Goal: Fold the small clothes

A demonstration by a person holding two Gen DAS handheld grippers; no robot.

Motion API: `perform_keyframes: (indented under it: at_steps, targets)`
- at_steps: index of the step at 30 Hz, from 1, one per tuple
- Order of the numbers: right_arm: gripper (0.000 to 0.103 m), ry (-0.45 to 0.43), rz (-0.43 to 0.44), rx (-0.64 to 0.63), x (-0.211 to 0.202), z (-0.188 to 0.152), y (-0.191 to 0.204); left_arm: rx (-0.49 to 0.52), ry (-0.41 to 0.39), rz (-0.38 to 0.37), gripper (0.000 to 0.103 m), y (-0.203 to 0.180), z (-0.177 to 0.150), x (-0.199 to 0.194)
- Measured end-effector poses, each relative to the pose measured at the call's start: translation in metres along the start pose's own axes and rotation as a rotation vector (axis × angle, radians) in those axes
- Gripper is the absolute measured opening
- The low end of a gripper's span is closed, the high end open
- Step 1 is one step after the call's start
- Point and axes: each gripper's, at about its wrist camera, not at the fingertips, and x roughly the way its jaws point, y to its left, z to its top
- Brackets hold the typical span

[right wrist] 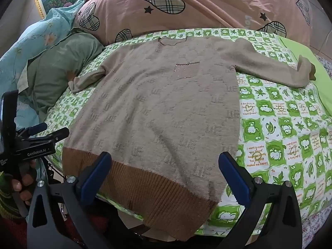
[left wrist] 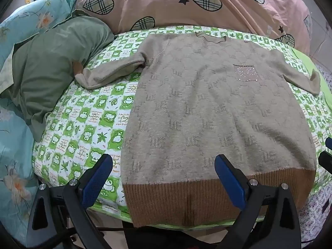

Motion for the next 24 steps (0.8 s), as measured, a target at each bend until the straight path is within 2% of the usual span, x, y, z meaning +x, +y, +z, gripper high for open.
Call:
perform_keyframes:
  at_steps: [24]
  targets:
    - [0.103, 0.004, 0.0, -0.002, 0.0049, 0.005, 0.005, -0.011, -0.003, -0.008, 0.099, 0.002, -0.0024, 0.0039]
